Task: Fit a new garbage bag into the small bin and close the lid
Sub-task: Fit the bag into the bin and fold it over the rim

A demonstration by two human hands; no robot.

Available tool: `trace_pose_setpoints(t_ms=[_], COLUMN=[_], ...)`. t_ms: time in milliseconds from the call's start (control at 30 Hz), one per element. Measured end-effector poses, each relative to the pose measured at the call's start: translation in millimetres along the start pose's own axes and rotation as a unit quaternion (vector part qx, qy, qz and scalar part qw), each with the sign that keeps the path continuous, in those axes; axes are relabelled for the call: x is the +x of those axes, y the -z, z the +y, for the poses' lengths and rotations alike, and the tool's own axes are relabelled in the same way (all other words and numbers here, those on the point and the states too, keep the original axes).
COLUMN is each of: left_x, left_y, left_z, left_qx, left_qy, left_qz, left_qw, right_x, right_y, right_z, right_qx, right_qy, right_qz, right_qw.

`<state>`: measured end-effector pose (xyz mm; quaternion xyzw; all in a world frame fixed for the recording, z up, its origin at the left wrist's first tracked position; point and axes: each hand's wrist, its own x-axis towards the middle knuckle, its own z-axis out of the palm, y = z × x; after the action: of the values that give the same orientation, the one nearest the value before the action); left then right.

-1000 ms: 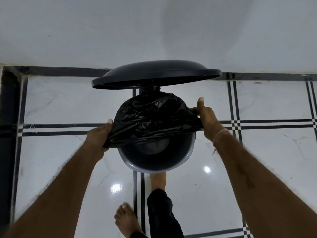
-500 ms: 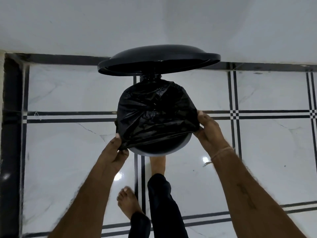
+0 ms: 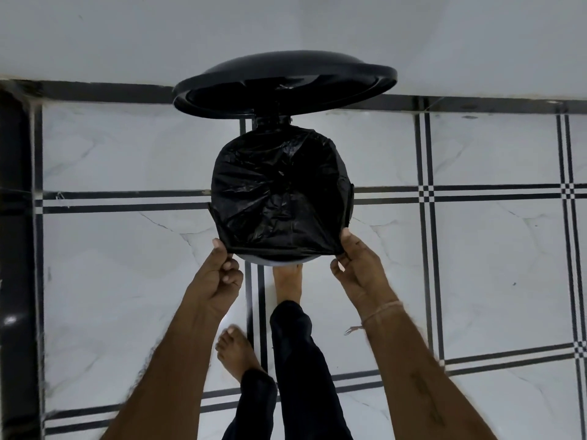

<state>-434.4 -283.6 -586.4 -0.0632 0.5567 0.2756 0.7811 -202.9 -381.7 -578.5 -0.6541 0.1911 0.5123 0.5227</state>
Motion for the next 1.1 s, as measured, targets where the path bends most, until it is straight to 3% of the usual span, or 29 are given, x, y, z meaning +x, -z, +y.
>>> trace_pose_setpoints(t_ms=[133, 333, 467, 767, 1100], left_x=[-2.9, -0.8, 2.4, 18.3, 16.7], left_y=[7.8, 15.9, 20.4, 10.4, 1.7], left_z=[-3.2, -9.2, -14.9, -29.4, -37.8], left_qx=[-0.001, 0.009, 0.01, 0.027, -0.044], left_qy=[0.002, 0.017, 0.039, 0.04, 0.019], left_qz=[-0.012, -0.042, -0.018, 0.035, 0.06], left_qw=[1.0, 0.999, 0.999, 0.998, 0.997], right_x=[-8.4, -23.5, -25.0, -2.1, 8.4], right_y=[-2.4, -9.0, -14.3, -30.3, -29.2], right_z=[13.9, 47.5, 64.0, 61.6, 76.7], right_qx=[-0.047, 0.045, 0.137, 0.279, 0.311], right_qy=[-0.036, -0.073, -0.09, -0.126, -0.099], right_qz=[0.018, -0.061, -0.076, 0.012, 0.0], right_qw=[0.998, 0.994, 0.984, 0.952, 0.945])
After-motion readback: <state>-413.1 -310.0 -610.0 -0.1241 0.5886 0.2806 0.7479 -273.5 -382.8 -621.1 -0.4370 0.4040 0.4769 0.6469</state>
